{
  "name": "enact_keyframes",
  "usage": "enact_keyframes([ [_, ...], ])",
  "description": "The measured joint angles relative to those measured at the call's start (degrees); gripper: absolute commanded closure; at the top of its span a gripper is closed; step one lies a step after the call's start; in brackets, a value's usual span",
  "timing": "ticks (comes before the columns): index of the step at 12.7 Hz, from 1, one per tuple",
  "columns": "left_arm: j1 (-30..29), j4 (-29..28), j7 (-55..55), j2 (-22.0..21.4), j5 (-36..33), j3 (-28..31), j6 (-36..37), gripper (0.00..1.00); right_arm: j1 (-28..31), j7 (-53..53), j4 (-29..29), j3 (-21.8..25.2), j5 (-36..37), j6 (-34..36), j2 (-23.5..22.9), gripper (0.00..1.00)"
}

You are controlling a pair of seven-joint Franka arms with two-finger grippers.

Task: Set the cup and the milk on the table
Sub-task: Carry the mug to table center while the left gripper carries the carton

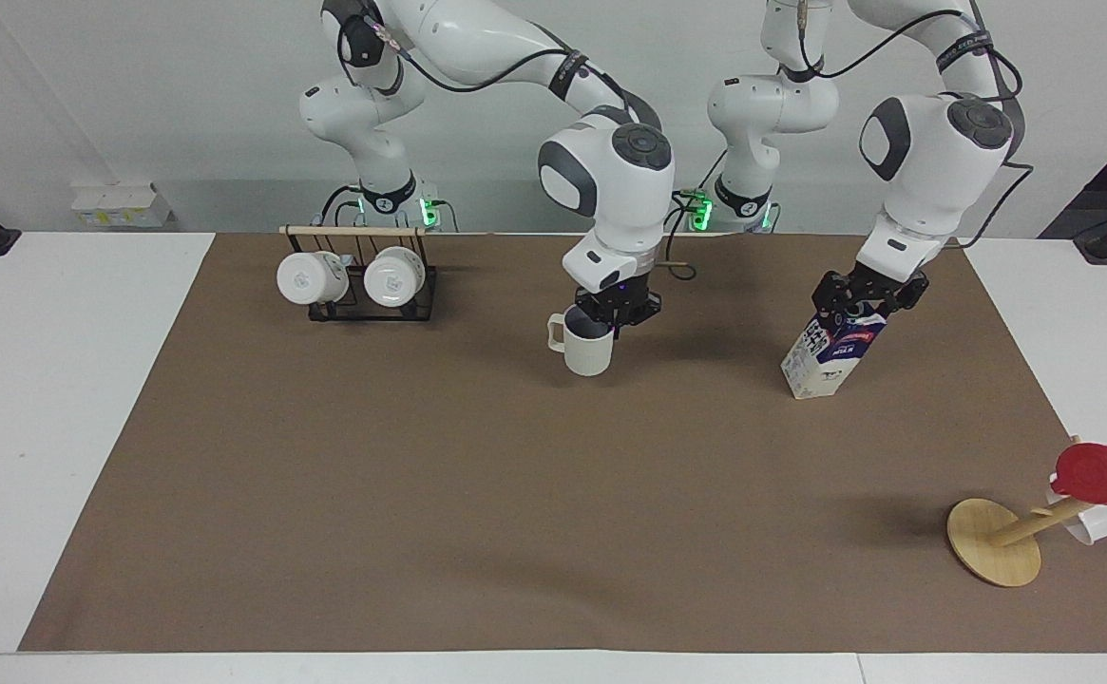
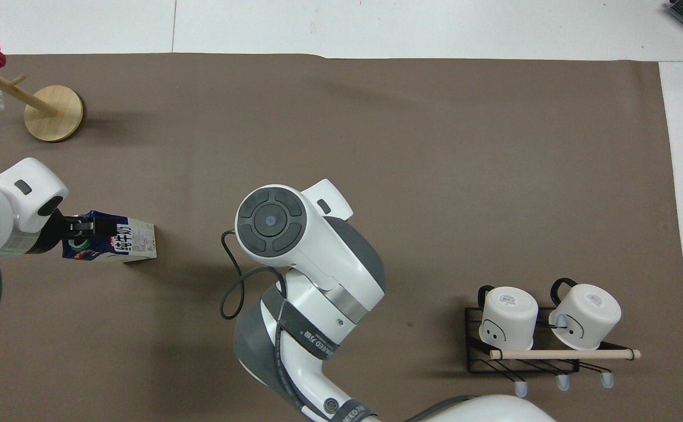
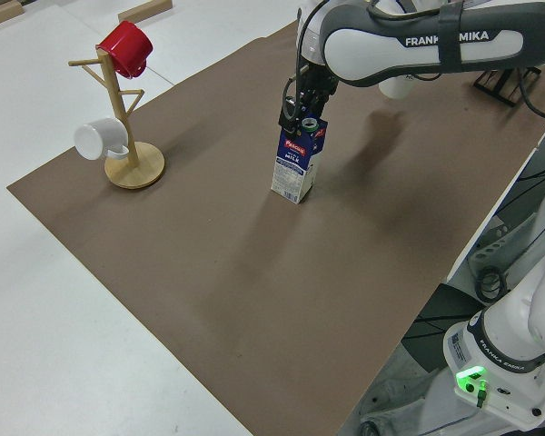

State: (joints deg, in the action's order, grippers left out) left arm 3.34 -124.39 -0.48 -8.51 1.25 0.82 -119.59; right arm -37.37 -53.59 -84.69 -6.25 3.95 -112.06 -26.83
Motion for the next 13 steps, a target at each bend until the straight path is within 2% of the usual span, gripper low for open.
enact_keyframes([
  [8,0.0,0.0,0.7,0.0,0.0,0.0,-0.3,0.50,0.0,-0.3,-3.0,0.1,-0.4,-6.8,-3.0,1.00],
  [9,0.0,0.0,0.7,0.0,0.0,0.0,-0.3,0.50,0.1,-0.3,-3.1,0.1,-0.5,-7.0,-3.0,0.91],
  [10,0.0,0.0,0.7,0.0,0.0,0.0,-0.3,0.53,0.1,-0.3,-3.1,0.1,-0.5,-7.0,-2.9,0.72],
  [11,0.0,0.0,0.7,0.0,0.0,0.1,-0.3,0.53,0.1,-0.3,-3.4,0.1,-0.5,-7.0,-3.0,0.47],
  [12,-0.1,0.1,0.7,0.0,0.0,0.1,-0.3,0.54,0.1,-0.3,-3.7,0.2,-0.5,-7.1,-3.0,0.08],
  [13,-0.1,0.2,0.7,0.1,0.0,0.2,-0.2,0.54,0.2,-0.3,-3.8,0.2,-0.4,-7.1,-3.0,0.00],
])
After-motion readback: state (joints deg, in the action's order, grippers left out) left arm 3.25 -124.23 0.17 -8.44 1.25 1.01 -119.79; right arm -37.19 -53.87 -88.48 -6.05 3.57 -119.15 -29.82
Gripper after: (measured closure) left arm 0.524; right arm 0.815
